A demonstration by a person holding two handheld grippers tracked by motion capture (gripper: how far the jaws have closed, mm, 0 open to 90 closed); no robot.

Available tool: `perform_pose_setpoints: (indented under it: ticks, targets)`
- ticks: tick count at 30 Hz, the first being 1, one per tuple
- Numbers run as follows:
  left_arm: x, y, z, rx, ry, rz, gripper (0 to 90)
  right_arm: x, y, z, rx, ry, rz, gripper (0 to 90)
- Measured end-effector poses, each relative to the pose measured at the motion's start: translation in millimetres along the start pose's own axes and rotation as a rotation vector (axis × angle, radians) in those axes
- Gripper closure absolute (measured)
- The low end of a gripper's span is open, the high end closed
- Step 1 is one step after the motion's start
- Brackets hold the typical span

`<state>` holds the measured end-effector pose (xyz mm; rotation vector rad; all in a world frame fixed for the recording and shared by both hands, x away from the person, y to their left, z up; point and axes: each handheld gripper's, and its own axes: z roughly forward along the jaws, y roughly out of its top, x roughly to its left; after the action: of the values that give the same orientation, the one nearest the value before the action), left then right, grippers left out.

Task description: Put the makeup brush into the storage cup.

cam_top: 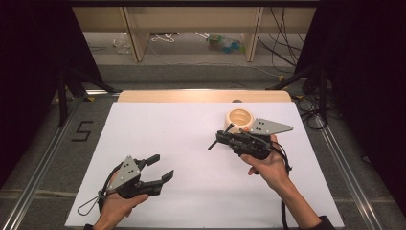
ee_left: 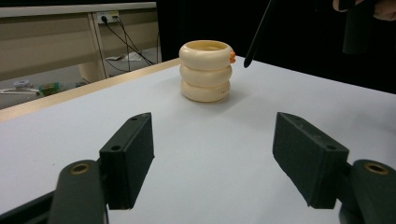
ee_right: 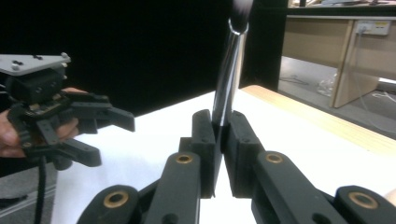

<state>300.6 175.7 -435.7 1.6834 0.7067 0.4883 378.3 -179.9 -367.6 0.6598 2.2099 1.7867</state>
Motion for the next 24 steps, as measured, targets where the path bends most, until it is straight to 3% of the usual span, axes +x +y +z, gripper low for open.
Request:
perform_pose_setpoints:
  ticks: [6, 14, 17, 18, 24]
  targets:
    - [0.2, 0.5, 0.4, 0.0, 0.001, 0.003, 26.2, -4.5, 0.2, -0.6, 0.016, -0.039, -0.046, 83.8]
    - [-0.1, 0.2, -0.1, 0.005, 0.009, 0.001, 23.5, -12.7, 0.3, -3.3, 0.031, -0.073, -0.054, 83.8]
    - [0.6, 0.6, 0.2, -0.001, 0.01, 0.001, 23.5, -14.5, 0.9, -5.5, 0.046, -0.068, -0.035, 83.8]
    - [0.4, 0.4, 0.2, -0.001, 0.009, 0.0, 23.5, -16.6, 1.1, -5.7, 0.031, -0.079, -0.055, 83.8]
    - [1.4, 1.0, -0.9, -0.003, 0.015, 0.012, 23.5, -20.8, 2.3, -9.3, 0.043, -0.086, -0.031, 83.8]
